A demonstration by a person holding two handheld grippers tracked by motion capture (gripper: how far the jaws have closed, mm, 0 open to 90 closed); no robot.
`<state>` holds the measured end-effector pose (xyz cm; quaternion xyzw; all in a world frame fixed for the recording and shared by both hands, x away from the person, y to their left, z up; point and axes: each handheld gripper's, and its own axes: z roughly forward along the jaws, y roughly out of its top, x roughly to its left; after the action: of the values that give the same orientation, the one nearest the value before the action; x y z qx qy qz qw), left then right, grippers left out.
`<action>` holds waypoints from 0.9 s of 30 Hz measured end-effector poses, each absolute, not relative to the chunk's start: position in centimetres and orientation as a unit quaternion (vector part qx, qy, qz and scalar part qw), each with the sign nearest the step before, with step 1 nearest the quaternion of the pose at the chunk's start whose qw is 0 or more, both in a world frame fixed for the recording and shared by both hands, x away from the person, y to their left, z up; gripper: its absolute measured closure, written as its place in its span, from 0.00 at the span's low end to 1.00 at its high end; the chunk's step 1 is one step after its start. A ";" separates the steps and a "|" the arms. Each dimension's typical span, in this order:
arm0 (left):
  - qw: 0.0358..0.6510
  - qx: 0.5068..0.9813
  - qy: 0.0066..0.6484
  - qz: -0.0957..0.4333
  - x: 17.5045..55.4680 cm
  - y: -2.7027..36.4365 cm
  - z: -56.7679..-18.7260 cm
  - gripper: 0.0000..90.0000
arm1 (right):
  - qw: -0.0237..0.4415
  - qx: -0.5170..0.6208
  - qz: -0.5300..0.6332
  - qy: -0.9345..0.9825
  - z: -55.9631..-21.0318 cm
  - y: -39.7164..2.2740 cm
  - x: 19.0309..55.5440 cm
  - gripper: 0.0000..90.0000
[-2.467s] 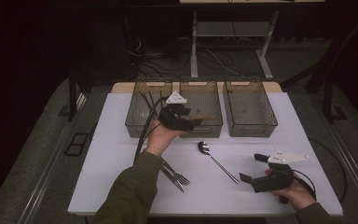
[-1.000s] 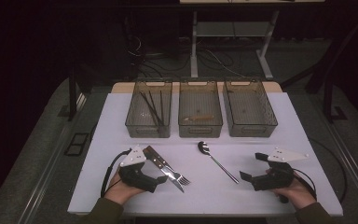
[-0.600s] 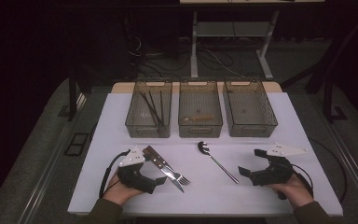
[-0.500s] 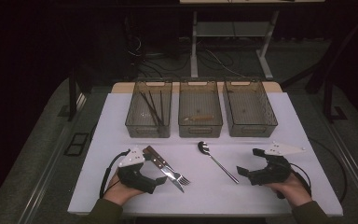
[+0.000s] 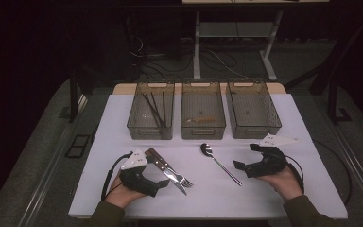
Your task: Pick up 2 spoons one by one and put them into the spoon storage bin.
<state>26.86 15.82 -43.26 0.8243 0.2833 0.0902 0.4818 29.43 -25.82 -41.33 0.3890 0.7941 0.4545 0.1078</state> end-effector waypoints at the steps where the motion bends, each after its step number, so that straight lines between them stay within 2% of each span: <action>1: 0.482 0.824 0.283 0.090 26.9 15.8 -43.3 0.00 | 0.103 0.389 0.454 0.795 -41.3 -25.7 29.6 0.02; 4: 0.484 0.823 0.283 0.087 26.9 15.8 -43.3 0.00 | 0.096 0.386 0.453 0.798 -41.3 -25.2 29.9 0.06; 13: 0.478 0.828 0.281 0.087 26.9 15.8 -43.3 0.00 | 0.086 0.378 0.446 0.806 -41.4 -23.5 31.1 0.07; 16: 0.477 0.830 0.276 0.087 26.9 15.7 -43.2 0.00 | 0.078 0.371 0.447 0.810 -41.4 -23.1 31.6 0.16; 22: 0.477 0.828 0.280 0.089 26.8 15.8 -43.2 0.00 | 0.077 0.375 0.442 0.811 -41.5 -22.0 32.6 0.21; 27: 0.480 0.826 0.281 0.086 26.8 15.7 -43.3 0.01 | 0.065 0.373 0.444 0.812 -41.8 -20.9 33.5 0.29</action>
<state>26.78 15.73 -43.26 0.8265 0.2806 0.0860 0.4804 33.54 -20.86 -41.76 0.3727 0.8121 0.4443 0.0645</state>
